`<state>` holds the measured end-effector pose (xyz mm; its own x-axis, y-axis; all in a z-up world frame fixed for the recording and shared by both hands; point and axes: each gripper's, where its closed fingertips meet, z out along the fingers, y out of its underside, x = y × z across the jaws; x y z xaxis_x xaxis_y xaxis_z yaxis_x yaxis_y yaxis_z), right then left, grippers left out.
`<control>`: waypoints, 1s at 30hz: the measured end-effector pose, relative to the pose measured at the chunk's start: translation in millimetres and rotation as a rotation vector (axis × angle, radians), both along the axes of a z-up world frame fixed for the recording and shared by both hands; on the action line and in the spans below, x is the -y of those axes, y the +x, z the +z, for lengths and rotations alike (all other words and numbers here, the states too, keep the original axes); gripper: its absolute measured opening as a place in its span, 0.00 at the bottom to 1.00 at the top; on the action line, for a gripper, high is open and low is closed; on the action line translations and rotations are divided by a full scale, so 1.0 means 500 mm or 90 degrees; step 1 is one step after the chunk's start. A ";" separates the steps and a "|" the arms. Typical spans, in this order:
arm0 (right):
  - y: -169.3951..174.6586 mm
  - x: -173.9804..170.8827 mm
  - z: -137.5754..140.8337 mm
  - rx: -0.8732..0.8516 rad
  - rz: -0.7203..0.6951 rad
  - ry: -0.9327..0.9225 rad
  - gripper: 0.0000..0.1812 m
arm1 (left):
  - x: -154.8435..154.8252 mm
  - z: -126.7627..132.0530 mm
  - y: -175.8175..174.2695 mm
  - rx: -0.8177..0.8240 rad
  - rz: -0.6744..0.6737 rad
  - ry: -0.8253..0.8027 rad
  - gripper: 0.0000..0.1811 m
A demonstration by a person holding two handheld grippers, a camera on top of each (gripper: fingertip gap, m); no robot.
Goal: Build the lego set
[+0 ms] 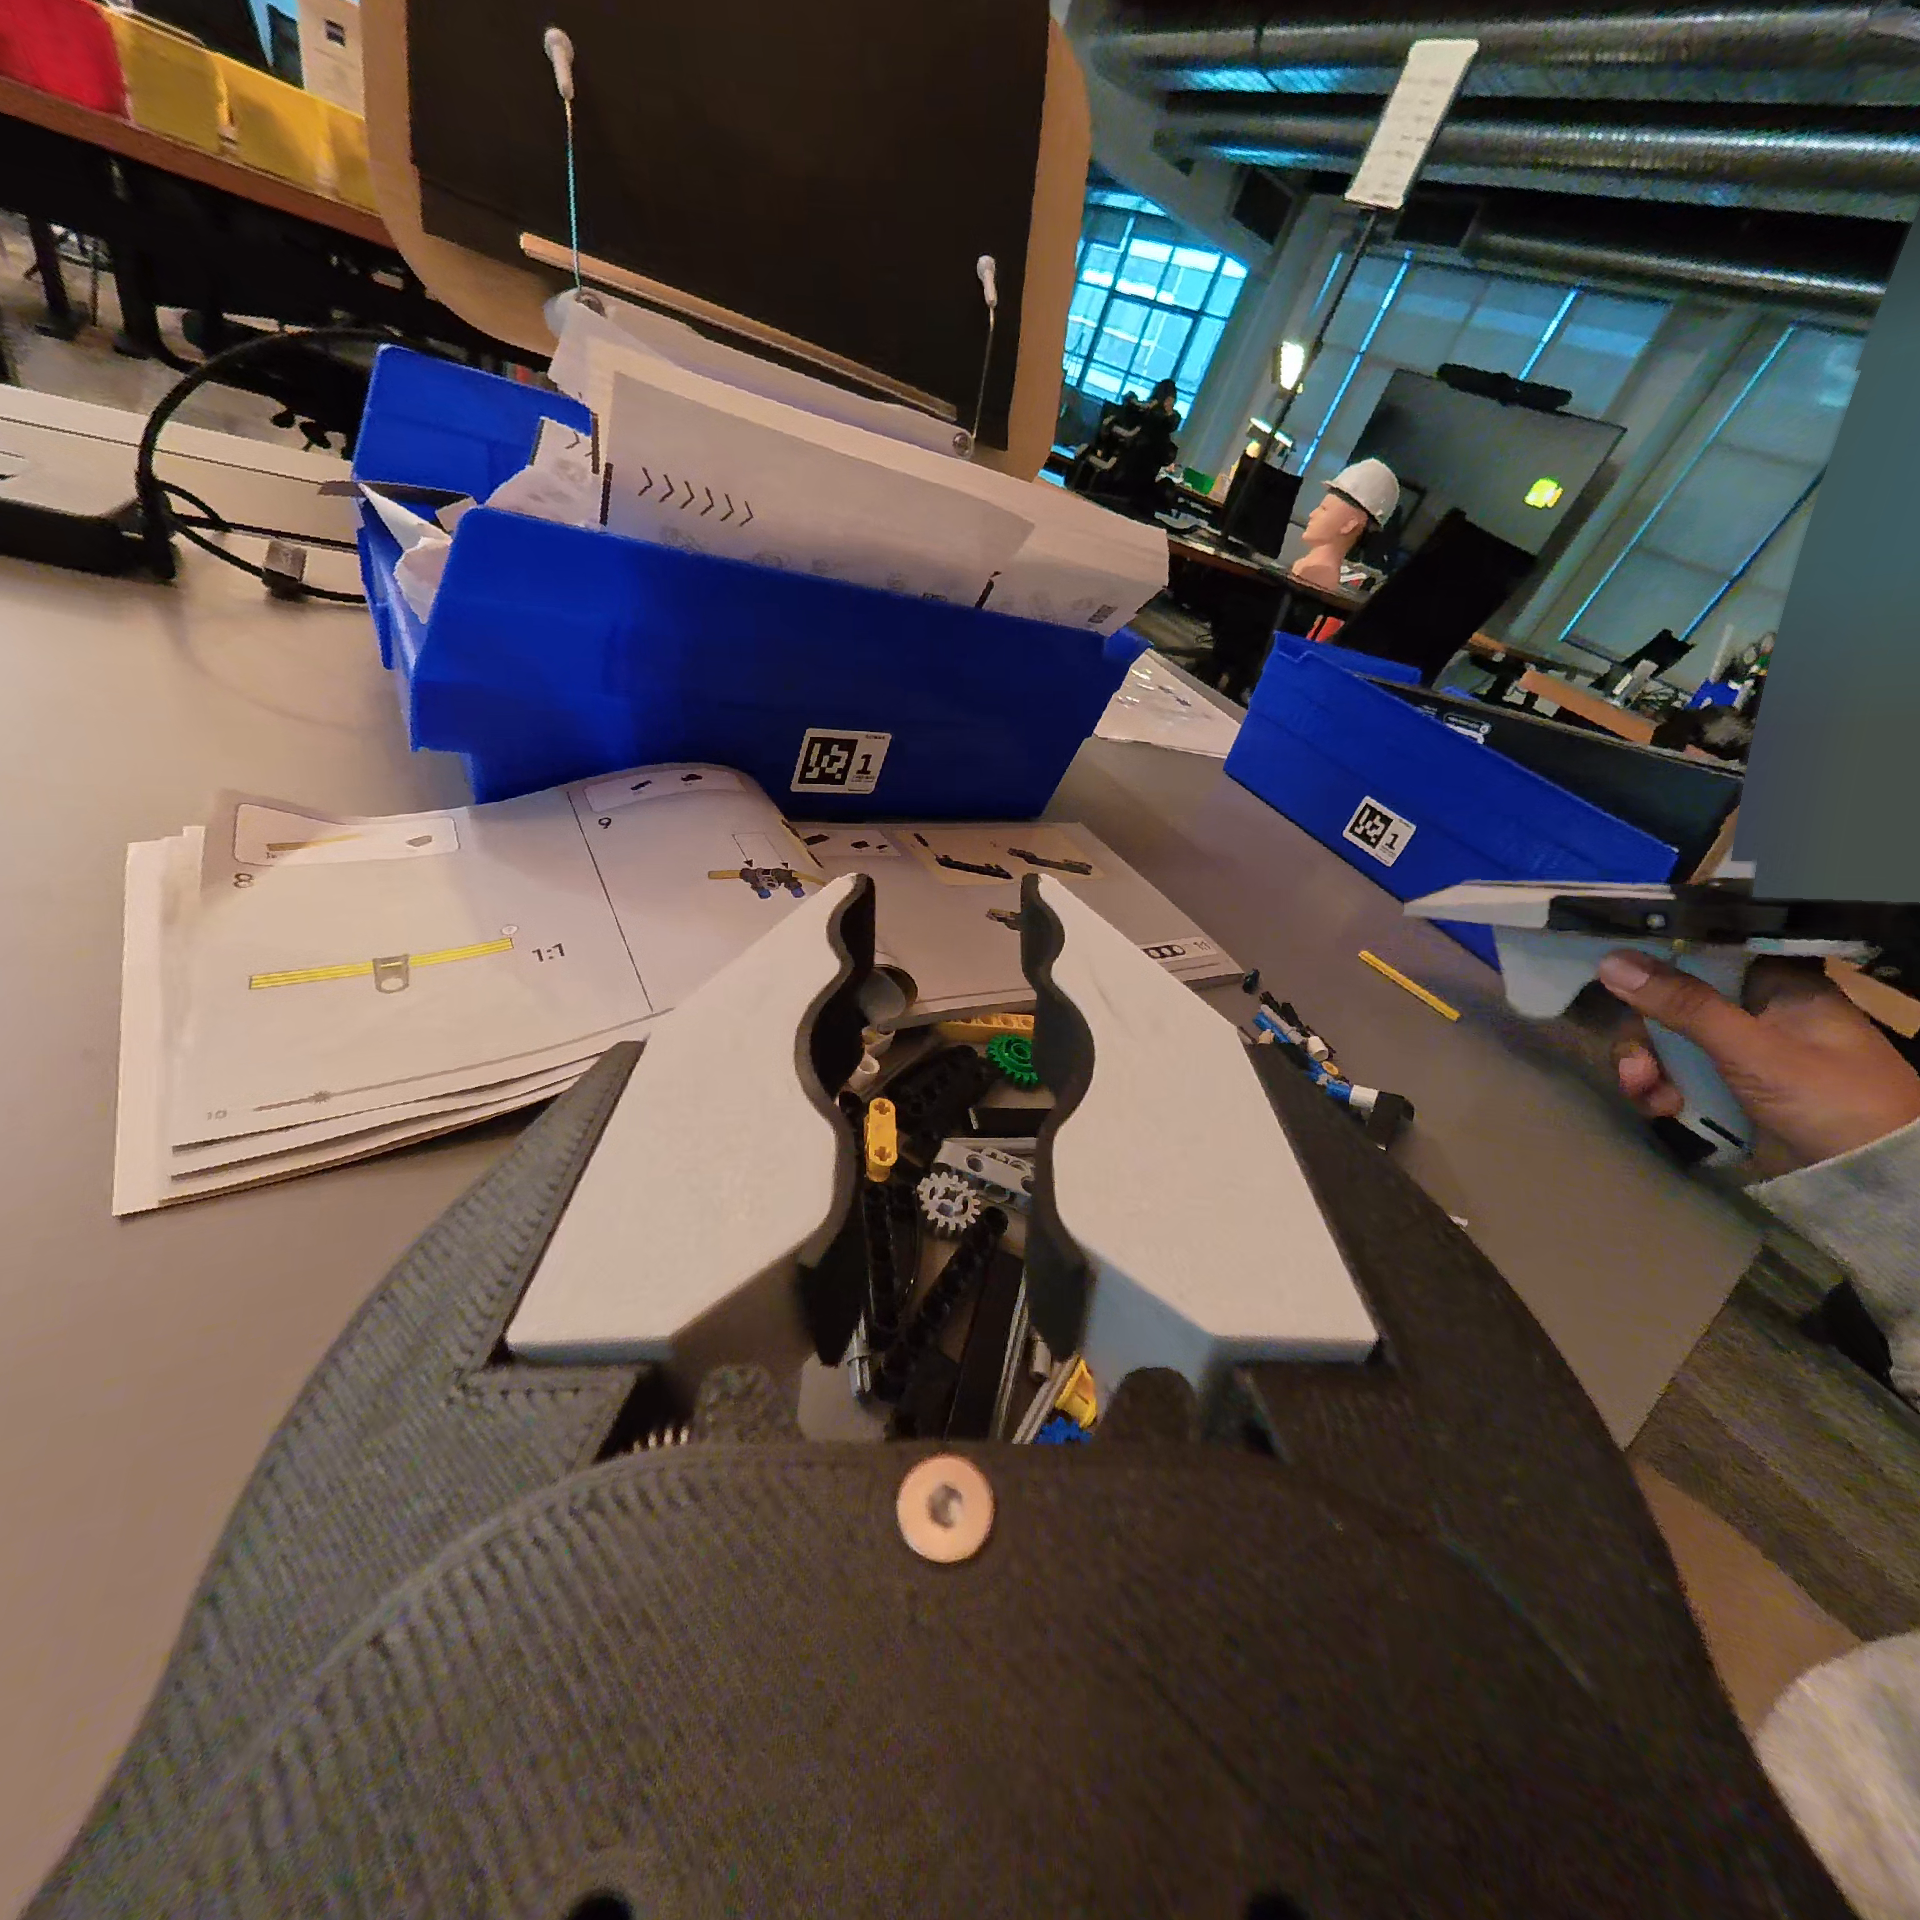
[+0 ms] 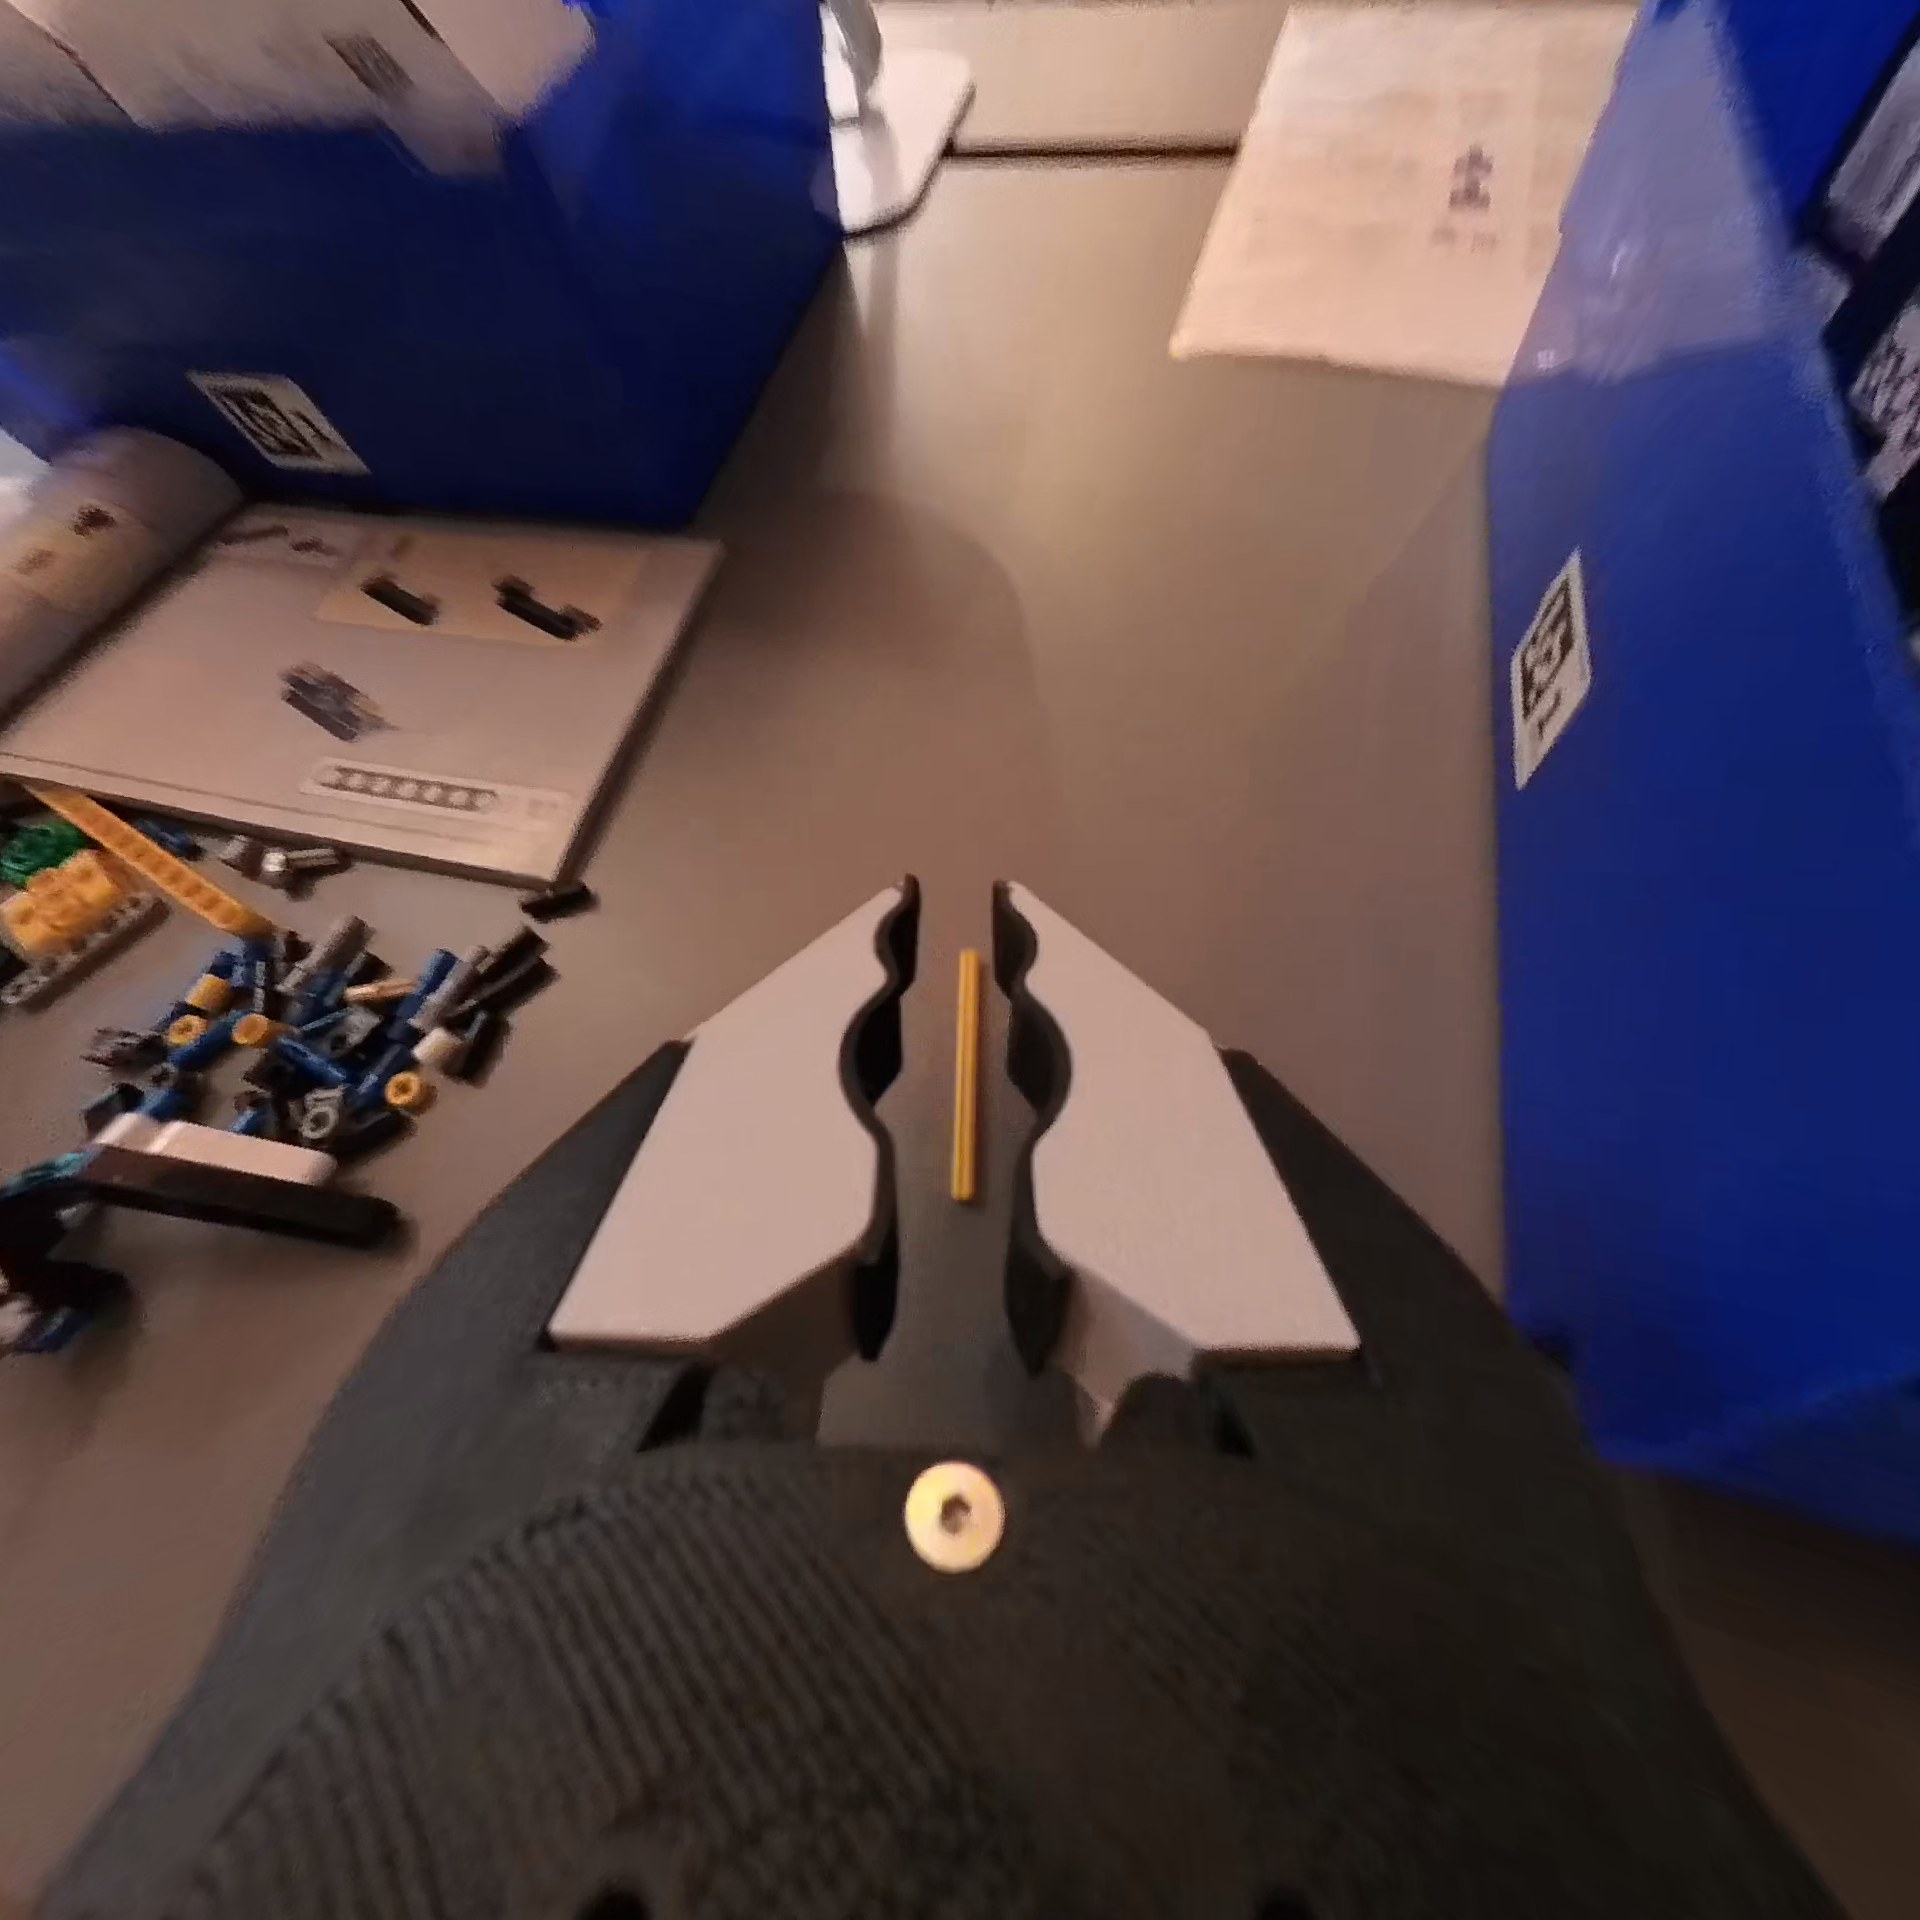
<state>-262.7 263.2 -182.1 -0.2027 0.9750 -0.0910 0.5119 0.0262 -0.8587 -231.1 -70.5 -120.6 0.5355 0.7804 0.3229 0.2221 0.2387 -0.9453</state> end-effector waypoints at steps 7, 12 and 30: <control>-0.010 0.010 0.020 -0.055 0.033 -0.019 0.08 | 0.004 -0.003 -0.008 0.020 -0.010 0.032 0.14; -0.013 -0.006 0.033 -0.076 0.010 -0.052 0.10 | 0.019 0.004 -0.016 0.002 0.012 0.038 0.13; -0.016 0.008 0.016 -0.046 0.034 -0.050 0.09 | 0.022 -0.028 -0.043 0.093 -0.008 0.074 0.11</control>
